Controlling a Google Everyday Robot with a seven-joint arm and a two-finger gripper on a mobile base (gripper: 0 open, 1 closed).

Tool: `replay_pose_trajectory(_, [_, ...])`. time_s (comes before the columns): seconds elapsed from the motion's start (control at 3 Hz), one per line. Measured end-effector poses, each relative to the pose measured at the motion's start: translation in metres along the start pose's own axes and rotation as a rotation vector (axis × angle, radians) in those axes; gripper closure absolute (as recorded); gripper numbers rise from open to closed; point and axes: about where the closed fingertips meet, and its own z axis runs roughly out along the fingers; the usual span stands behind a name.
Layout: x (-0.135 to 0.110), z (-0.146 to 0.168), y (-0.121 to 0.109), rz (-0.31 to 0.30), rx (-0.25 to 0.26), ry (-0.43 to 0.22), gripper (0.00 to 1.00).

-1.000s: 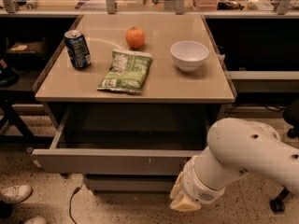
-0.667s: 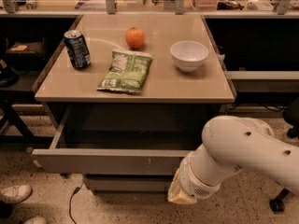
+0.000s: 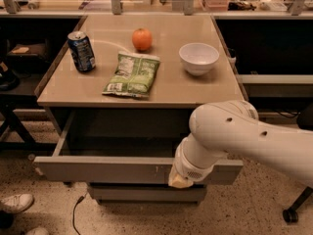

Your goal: Close top drawer

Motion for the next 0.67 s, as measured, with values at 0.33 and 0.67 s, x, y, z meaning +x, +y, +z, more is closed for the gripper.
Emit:
replay_pose_trajectory(0.33, [-0.0028,0.0093,-0.0298,-0.001,0.024,0.044,1.0])
replay_pose_trajectory(0.67, [-0.0028,0.0103,-0.0333,-0.001,0.027,0.05,0.86])
